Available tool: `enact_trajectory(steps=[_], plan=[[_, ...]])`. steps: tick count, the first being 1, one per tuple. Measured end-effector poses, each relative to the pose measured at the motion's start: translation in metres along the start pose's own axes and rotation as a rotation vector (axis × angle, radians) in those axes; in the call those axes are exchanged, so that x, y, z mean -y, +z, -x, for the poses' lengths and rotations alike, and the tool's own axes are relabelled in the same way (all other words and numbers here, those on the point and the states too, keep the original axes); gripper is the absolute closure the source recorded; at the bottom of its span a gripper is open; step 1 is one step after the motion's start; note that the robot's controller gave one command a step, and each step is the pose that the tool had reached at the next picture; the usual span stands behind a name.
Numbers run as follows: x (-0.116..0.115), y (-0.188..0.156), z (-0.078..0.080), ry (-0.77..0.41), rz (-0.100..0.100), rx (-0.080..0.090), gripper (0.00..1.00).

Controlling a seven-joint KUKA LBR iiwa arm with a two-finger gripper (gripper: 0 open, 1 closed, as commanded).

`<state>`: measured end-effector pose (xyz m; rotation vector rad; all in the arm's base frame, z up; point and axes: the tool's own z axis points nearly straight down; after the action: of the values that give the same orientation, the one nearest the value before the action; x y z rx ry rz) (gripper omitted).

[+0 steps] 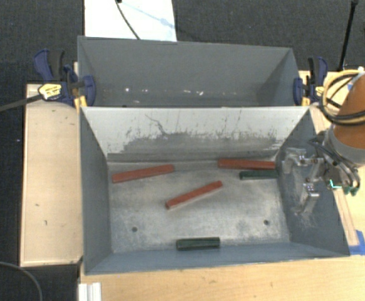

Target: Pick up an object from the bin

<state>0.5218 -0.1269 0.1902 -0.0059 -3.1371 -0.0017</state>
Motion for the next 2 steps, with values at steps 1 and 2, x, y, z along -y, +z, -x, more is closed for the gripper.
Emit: enact_trajectory(steps=[1,2], plan=[[0.003,0.121,0.065,0.486,0.001,0.008,0.0],[-0.016,0.088,0.069,0.646,0.002,0.012,0.0]])
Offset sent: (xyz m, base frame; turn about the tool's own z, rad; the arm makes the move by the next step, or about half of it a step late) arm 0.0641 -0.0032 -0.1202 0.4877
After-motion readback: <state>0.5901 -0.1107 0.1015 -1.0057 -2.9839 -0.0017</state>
